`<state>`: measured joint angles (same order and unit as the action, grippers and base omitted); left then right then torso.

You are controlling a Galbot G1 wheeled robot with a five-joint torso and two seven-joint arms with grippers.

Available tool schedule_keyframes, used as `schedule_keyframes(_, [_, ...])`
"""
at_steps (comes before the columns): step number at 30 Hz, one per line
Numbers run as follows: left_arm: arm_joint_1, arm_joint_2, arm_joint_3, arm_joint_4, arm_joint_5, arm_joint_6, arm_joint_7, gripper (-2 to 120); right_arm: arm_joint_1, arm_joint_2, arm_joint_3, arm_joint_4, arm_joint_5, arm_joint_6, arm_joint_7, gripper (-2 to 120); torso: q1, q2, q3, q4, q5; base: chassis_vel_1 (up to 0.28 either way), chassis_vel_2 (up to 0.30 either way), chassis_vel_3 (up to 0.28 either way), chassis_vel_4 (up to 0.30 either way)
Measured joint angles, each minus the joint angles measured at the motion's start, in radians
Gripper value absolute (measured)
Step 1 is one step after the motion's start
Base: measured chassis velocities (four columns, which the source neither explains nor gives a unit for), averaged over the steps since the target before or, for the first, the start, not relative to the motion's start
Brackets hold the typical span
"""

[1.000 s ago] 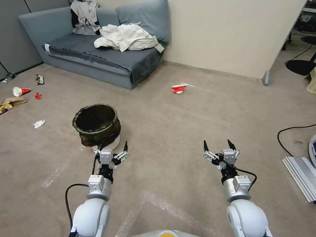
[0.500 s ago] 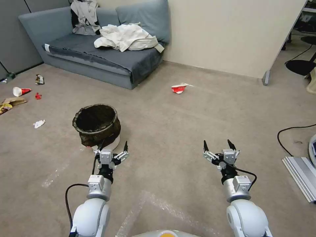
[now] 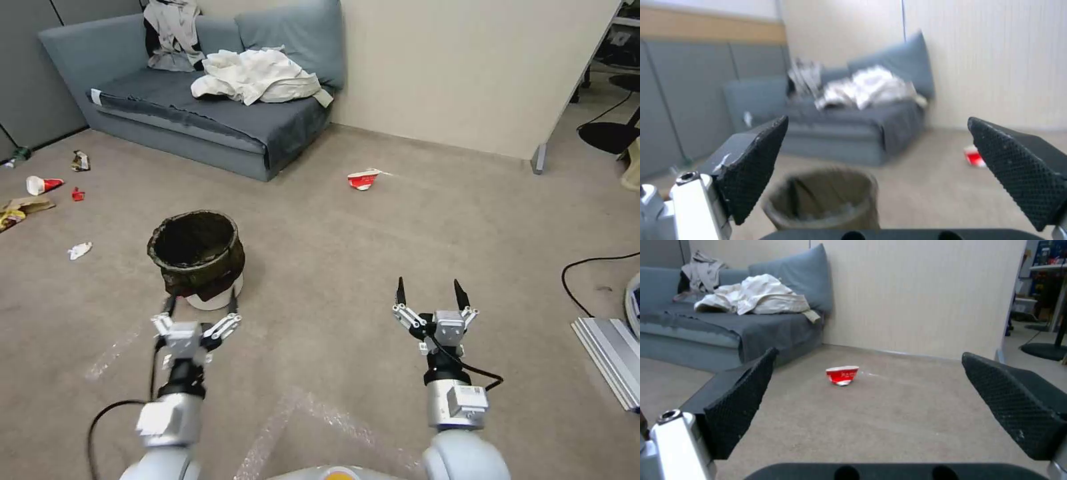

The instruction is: Pick up the trash can from the floor.

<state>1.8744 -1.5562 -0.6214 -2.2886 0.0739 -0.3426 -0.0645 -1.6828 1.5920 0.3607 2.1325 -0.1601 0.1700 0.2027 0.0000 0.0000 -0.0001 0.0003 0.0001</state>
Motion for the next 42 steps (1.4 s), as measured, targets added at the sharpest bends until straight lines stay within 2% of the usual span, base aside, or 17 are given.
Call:
schedule_keyframes(1, [0.022,-0.004,-0.005,-0.020,0.005,-0.025,-0.005,100,-0.001,0.000,0.000,0.000,0.001,0.001,0.000,100,0.000,0.000,0.000,0.0002,0.0007,0.000,0.000,0.000,0.000])
schedule_keyframes(3, [0.032,-0.006,-0.010,-0.026,0.007,-0.031,-0.004,100,-0.001,-0.001,0.001,0.000,0.002,0.001,0.000,100,0.000,0.000,0.000,-0.0005,-0.0003,0.000,0.000,0.000,0.000])
schedule_keyframes(4, [0.056,-0.006,-0.026,-0.027,0.008,-0.028,0.003,100,-0.001,-0.001,0.003,0.000,0.004,0.001,0.001,100,0.000,0.000,0.000,-0.0009,-0.0007,0.000,0.000,0.000,0.000])
schedule_keyframes(5, [0.084,-0.006,-0.039,-0.027,0.007,-0.012,0.015,100,0.000,-0.004,0.008,0.000,0.009,0.001,0.001,100,0.000,0.000,0.000,0.0003,0.0002,0.000,0.000,0.000,0.000])
schedule_keyframes(8, [0.099,-0.005,-0.056,-0.019,0.003,0.011,0.032,100,0.006,-0.012,0.024,-0.004,0.014,0.001,0.001,100,0.000,0.000,0.000,0.0000,-0.0003,0.000,0.000,0.000,0.000])
schedule_keyframes(13, [0.098,0.003,-0.072,0.001,-0.014,0.021,0.048,100,0.012,-0.023,0.042,-0.006,0.017,0.001,0.001,100,0.000,0.000,0.000,-0.0004,-0.0001,0.000,0.000,0.000,0.000])
schedule_keyframes(29, [0.102,0.033,-0.079,-0.013,-0.115,0.080,0.091,100,0.012,-0.037,0.092,0.001,0.026,-0.009,0.016,100,0.000,0.000,0.000,-0.0003,-0.0001,0.000,0.000,0.000,0.000])
schedule_keyframes(37, [0.118,0.041,-0.076,-0.017,-0.116,0.088,0.145,100,0.003,-0.040,0.115,0.005,0.035,-0.009,0.015,100,0.000,0.000,0.000,-0.0002,0.0000,0.000,0.000,0.000,0.000])
schedule_keyframes(42, [0.117,0.036,-0.073,-0.013,-0.109,0.088,0.145,100,0.003,-0.038,0.113,0.005,0.036,-0.009,0.015,100,0.000,0.000,0.000,-0.0003,-0.0001,0.000,0.000,0.000,0.000])
